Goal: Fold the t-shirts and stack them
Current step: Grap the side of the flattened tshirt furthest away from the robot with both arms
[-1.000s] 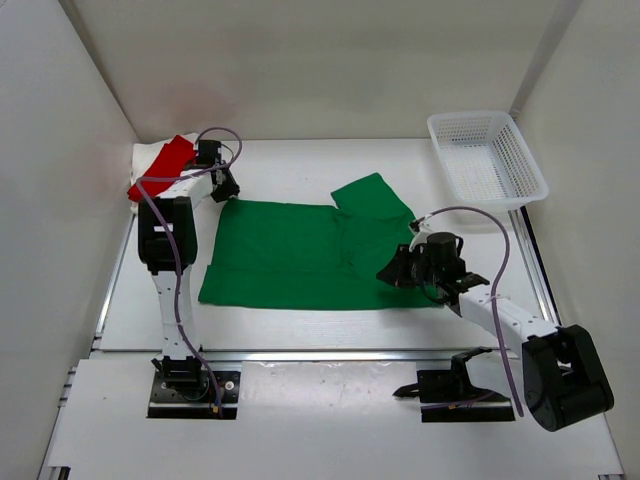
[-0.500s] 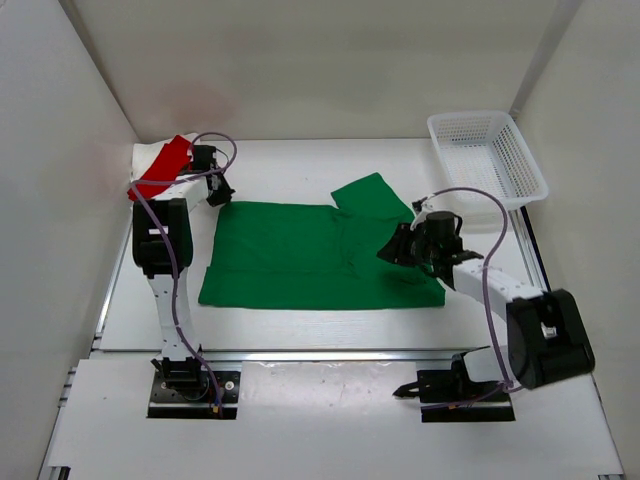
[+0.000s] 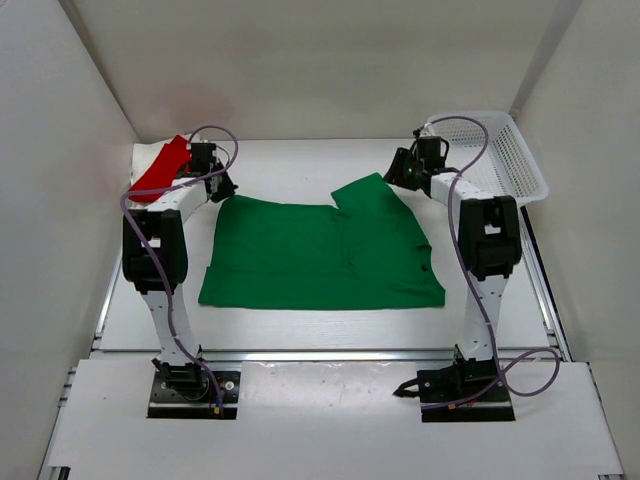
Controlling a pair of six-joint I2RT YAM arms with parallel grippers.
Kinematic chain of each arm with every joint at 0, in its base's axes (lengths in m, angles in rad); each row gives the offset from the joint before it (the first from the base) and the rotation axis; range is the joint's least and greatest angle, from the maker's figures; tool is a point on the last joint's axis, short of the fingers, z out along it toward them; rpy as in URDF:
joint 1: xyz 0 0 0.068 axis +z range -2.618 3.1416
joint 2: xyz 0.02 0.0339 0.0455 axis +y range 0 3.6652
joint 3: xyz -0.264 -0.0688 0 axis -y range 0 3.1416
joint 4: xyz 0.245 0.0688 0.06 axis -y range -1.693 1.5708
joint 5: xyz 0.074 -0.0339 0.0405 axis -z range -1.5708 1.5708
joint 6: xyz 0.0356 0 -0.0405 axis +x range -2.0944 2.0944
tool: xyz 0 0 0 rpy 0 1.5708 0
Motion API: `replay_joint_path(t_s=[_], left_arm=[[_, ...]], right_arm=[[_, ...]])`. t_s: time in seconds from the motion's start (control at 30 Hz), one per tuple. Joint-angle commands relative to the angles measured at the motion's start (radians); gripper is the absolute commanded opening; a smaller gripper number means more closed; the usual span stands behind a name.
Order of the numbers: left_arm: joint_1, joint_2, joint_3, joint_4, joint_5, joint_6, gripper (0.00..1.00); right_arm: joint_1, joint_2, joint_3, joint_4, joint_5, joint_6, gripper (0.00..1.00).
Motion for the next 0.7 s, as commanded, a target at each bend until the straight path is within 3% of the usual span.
replay_joint_path(t_s=[0.0, 0.2, 0.33, 0.5, 0.67], left_arm=[[0.002, -0.084, -0.05, 0.054, 0.033, -0.017, 0.0], [0.02, -0.083, -0.09, 0.079, 0.059, -0.028, 0.0], [0.019, -0.084, -0.094, 0.089, 0.068, -0.034, 0.0], [0.016, -0.076, -0.095, 0.092, 0.076, -0.037, 0.0], [0.019, -0.086, -0.097, 0.096, 0.076, -0.039, 0.0]], right_arm=[[-0.005, 0.15, 0.225, -0.192, 0.048, -0.064, 0.4], [0.022, 0.444, 0.755, -0.504, 0.056, -0.122, 0.41], [0.04, 0.557, 0.954, -0.622, 0.059, -0.139, 0.38], [0.038, 0.609, 1.075, -0.697, 0.054, -0.138, 0.35], [0.043, 0.661, 1.192, -0.779, 0.063, -0.151, 0.25]])
